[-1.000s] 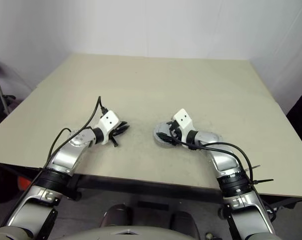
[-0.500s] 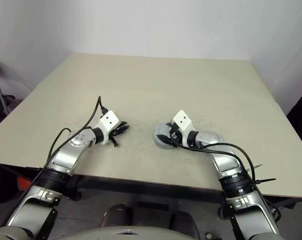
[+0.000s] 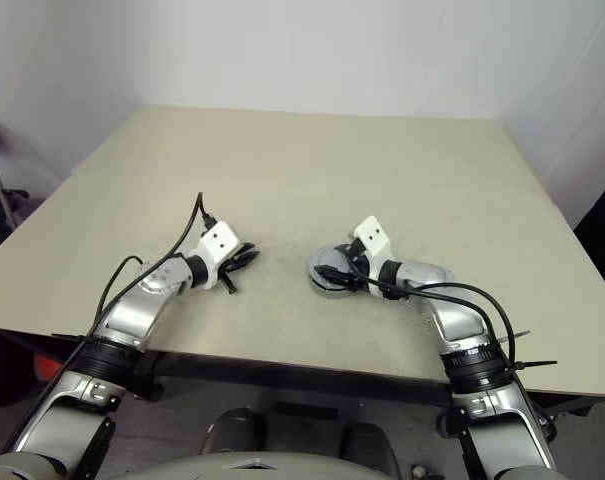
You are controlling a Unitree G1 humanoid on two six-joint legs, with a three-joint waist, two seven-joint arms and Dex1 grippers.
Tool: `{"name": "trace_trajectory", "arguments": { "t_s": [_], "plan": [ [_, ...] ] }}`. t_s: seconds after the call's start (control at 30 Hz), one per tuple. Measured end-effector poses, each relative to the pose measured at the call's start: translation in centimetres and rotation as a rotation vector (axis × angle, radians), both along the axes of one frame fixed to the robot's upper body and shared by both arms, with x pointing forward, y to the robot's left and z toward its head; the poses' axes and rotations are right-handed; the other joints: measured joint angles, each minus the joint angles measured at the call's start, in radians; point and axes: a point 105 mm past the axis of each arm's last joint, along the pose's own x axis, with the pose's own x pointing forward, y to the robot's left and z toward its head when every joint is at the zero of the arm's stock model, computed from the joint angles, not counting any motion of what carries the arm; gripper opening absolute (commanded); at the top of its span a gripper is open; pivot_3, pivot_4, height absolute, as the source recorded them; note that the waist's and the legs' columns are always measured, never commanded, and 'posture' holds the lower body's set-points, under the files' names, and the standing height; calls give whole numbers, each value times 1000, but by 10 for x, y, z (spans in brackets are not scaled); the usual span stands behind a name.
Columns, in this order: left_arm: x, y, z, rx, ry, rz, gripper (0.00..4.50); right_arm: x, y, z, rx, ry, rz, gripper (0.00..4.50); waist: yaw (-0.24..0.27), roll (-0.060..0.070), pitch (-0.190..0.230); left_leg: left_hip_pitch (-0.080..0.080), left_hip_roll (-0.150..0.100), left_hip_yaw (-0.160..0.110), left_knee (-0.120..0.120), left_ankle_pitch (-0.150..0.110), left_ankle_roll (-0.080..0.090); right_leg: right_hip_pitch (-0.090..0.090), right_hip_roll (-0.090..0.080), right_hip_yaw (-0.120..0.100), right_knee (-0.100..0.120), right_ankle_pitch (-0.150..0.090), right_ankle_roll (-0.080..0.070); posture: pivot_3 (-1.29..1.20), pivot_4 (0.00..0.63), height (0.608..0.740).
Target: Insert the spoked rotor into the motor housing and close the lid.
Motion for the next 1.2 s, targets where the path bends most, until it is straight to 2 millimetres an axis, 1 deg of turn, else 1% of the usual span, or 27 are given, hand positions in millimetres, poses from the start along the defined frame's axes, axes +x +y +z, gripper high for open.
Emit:
{"name": "trace_trajectory", "arguments": {
  "t_s": [0.43, 1.2],
  "plan": [
    [-1, 2, -2, 10, 3, 3, 831, 0, 2, -5, -63, -45, 13, 3000, -4, 0, 0, 1, 0, 0, 0, 0, 0, 0, 0, 0, 0, 0, 0, 0, 0, 740],
    [-3, 1, -3, 13, 4, 2, 831, 4, 7, -9, -69, -54, -1, 3000, -8, -1, -1, 4, 0, 0, 0, 0, -1, 3, 0, 0, 1, 0, 0, 0, 0, 740]
  ]
}}
